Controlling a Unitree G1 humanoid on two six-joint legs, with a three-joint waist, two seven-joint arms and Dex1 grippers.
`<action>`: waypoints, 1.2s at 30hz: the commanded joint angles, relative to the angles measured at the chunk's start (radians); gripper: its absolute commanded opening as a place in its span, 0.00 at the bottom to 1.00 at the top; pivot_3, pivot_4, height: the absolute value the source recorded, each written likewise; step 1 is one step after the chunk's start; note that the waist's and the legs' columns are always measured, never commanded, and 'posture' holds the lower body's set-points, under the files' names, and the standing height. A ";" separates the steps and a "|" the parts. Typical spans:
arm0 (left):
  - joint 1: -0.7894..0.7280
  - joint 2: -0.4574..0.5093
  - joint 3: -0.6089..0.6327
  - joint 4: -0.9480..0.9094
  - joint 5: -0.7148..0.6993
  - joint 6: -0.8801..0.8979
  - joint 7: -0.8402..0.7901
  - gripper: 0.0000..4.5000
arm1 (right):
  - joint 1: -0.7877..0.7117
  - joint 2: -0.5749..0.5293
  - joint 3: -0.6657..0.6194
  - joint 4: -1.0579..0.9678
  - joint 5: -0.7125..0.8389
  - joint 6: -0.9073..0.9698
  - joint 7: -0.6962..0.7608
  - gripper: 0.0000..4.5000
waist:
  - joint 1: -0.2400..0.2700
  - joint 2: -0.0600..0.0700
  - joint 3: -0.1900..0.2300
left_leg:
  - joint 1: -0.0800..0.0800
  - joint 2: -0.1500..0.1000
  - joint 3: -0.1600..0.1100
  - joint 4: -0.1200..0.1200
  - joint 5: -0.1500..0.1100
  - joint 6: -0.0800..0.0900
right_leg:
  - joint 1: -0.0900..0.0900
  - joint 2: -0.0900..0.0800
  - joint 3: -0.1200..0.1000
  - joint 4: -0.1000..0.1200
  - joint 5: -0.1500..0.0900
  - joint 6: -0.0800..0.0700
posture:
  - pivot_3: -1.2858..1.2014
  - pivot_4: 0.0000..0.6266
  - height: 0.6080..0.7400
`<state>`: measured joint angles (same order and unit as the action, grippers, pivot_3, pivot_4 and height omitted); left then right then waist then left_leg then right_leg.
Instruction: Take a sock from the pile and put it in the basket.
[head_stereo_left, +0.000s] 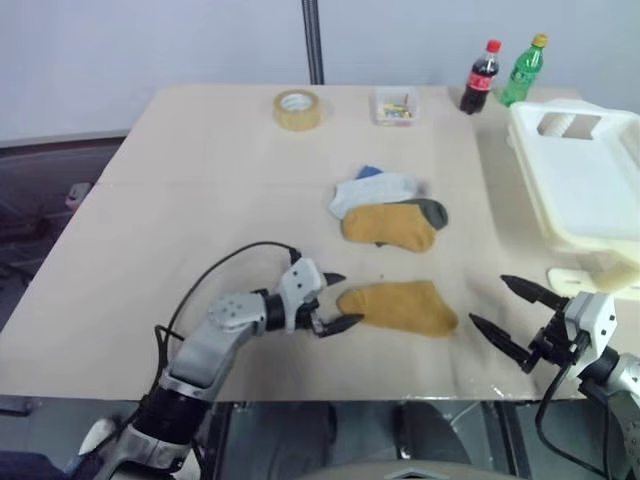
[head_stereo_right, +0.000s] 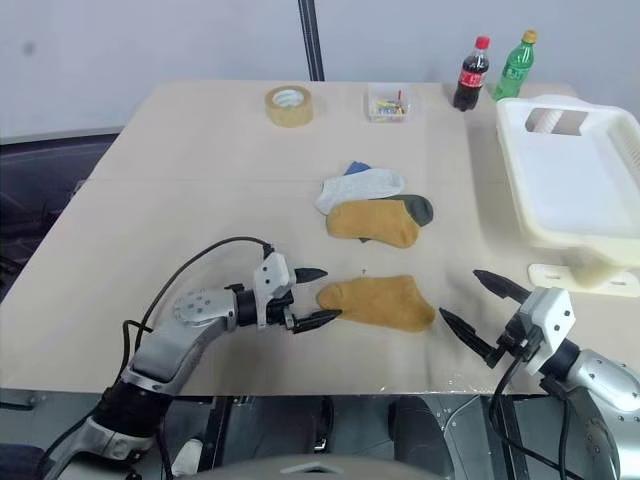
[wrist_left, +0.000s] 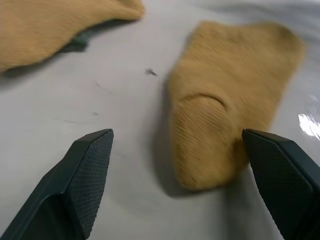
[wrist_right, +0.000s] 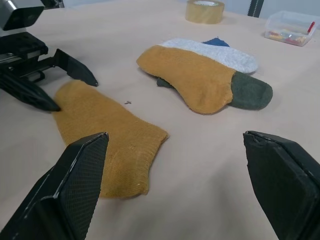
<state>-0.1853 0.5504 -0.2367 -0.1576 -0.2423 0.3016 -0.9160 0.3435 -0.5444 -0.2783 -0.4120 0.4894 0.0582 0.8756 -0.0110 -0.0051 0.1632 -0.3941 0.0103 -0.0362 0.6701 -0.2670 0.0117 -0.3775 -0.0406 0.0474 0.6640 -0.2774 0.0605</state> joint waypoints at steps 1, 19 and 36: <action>0.021 0.022 -0.021 -0.030 -0.004 0.012 -0.041 0.98 | -0.008 0.004 0.003 -0.003 0.001 -0.024 0.000 1.00 | 0.000 0.000 0.000 | 0.000 0.000 0.000 0.000 0.000 0.000 | 0.000 0.000 0.000 0.000 0.000 0.000 | 0.52 0.24 1.00; 0.027 -0.031 -0.039 -0.144 -0.143 0.051 -0.103 0.98 | -0.020 0.003 0.018 0.019 -0.002 -0.042 0.012 1.00 | 0.000 0.000 0.000 | 0.000 -0.001 0.000 0.000 0.000 0.000 | 0.000 0.000 0.000 0.000 0.000 0.000 | 0.52 0.24 1.00; -0.009 0.022 -0.126 -0.176 -0.198 0.257 -0.220 0.98 | 0.016 0.006 0.013 0.000 -0.002 -0.049 -0.003 1.00 | -0.001 0.000 0.000 | 0.000 0.000 0.000 0.000 0.000 0.000 | 0.000 0.001 0.000 0.000 0.000 0.000 | 0.52 0.24 1.00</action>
<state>-0.1987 0.5645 -0.3558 -0.2809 -0.3988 0.5225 -1.1127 0.3565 -0.5415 -0.2483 -0.3764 0.4799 0.0311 0.8777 -0.0118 -0.0050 0.1632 -0.3944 0.0105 -0.0360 0.6703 -0.2670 0.0117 -0.3776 -0.0401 0.0477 0.6640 -0.2774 0.0605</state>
